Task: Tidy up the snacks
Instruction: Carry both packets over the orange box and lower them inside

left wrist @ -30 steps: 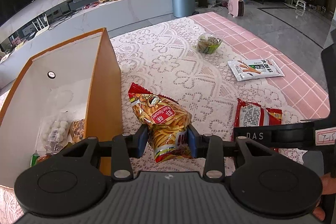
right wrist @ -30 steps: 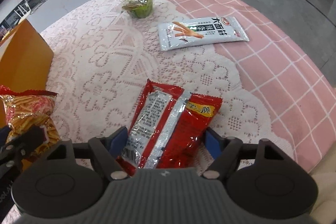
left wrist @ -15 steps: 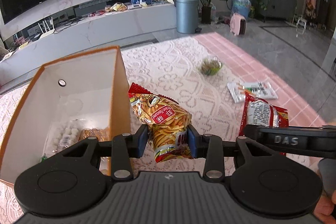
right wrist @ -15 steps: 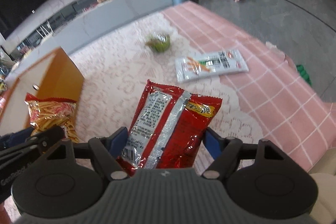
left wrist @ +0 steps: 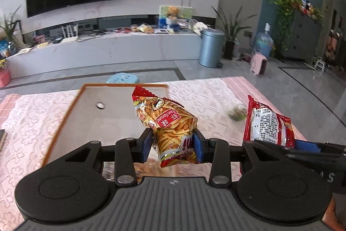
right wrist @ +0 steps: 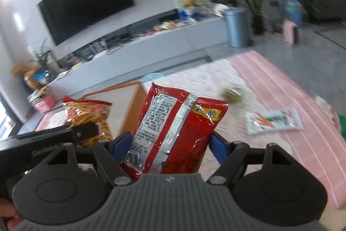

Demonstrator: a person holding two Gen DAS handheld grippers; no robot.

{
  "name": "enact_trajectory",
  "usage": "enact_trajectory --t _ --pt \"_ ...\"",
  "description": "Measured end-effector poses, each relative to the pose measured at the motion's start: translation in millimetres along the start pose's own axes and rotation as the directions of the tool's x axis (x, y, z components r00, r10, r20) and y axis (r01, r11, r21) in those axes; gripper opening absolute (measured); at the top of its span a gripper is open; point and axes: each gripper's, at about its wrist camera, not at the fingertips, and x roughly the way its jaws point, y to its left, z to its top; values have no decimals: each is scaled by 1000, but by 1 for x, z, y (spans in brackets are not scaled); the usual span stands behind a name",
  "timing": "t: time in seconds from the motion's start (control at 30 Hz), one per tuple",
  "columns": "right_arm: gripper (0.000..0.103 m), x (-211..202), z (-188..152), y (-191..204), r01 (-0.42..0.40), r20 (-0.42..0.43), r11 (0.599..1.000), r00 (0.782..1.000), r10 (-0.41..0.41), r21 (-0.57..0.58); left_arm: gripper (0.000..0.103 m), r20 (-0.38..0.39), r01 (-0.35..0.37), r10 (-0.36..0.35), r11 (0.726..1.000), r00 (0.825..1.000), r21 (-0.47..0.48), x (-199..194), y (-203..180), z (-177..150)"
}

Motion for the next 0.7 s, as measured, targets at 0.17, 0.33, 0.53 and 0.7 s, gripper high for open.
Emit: enact_trajectory --t 0.17,0.33,0.53,0.7 --pt "75 6 5 38 -59 -3 995 998 59 -86 44 26 -54 54 999 998 1 -4 24 8" --pt "75 16 13 67 -103 -16 981 995 102 -167 44 21 -74 74 997 997 -9 -1 49 19" --pt "75 36 20 98 -155 -54 951 988 146 -268 44 -4 -91 92 995 996 40 13 65 26" --pt "75 60 20 121 -162 -91 925 986 139 -343 44 -54 -82 87 992 995 93 33 74 26"
